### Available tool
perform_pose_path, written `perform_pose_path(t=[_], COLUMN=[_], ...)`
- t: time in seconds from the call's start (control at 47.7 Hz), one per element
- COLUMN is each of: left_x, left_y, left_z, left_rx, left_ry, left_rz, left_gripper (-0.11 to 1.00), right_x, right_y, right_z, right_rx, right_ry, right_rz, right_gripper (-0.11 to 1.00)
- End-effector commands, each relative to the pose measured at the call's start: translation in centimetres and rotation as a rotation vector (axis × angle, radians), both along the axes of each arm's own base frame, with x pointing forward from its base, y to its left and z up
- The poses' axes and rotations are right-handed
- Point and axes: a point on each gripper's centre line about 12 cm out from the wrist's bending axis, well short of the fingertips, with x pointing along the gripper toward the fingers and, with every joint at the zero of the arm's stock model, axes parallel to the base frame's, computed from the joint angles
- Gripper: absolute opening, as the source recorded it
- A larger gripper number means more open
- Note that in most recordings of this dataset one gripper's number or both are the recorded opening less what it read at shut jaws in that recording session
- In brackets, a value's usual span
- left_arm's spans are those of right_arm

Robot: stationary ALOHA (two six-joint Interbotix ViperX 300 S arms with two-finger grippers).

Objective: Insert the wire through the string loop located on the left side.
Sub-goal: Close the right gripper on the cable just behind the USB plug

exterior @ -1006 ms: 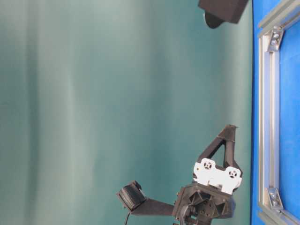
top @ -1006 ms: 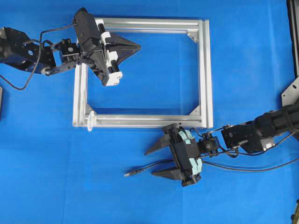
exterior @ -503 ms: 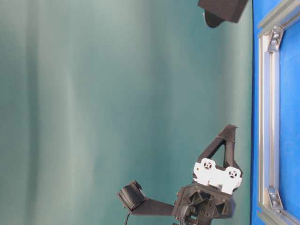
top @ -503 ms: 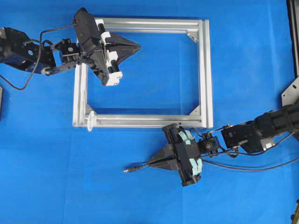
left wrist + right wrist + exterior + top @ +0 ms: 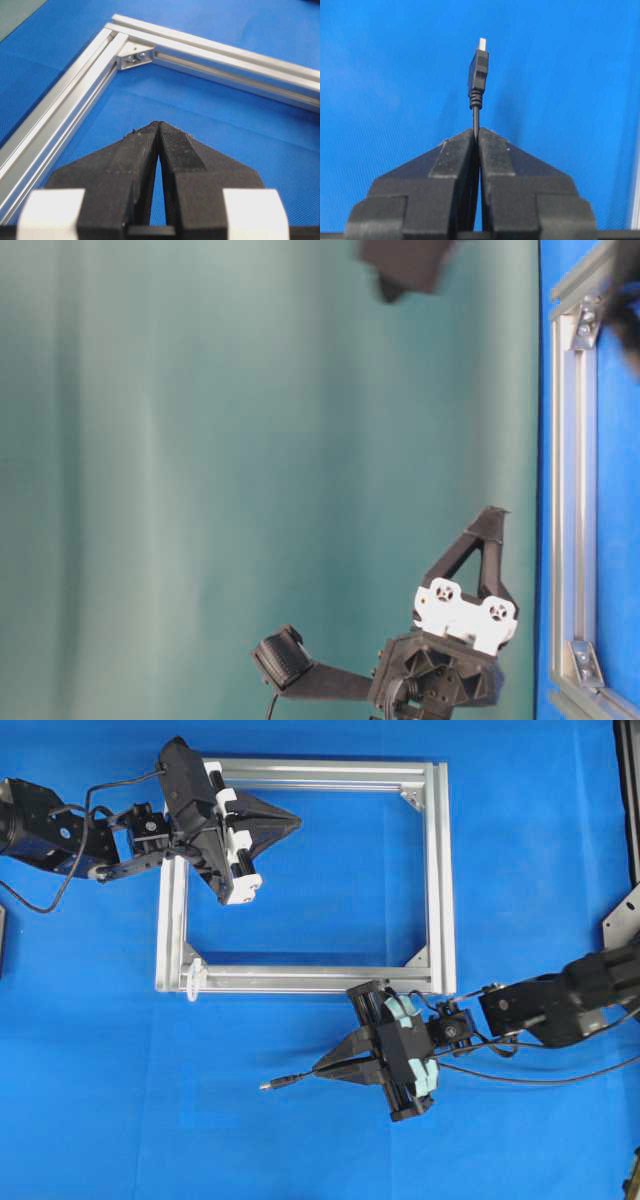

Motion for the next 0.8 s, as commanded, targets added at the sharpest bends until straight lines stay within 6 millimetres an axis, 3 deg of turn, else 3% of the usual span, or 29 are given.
perform_pose_path(t=[0.0, 0.168, 0.776], left_x=[0.1, 0.2, 0.2], left_y=[-0.1, -0.2, -0.3], left_z=[1.2, 1.2, 1.2], left_rx=[0.008, 0.008, 0.004], left_ry=[-0.031, -0.03, -0.031], left_rz=[-0.004, -0.007, -0.01], left_gripper=[0.0, 0.0, 0.0], right_x=[0.2, -0.2, -0.1], right_y=[0.1, -0.1, -0.1], right_z=[3.1, 4.8, 4.7], right_rx=[0.014, 0.006, 0.005], right_ry=[-0.057, -0.043, -0.027], right_rz=[0.001, 0.001, -0.004], right_gripper=[0.0, 0.0, 0.0])
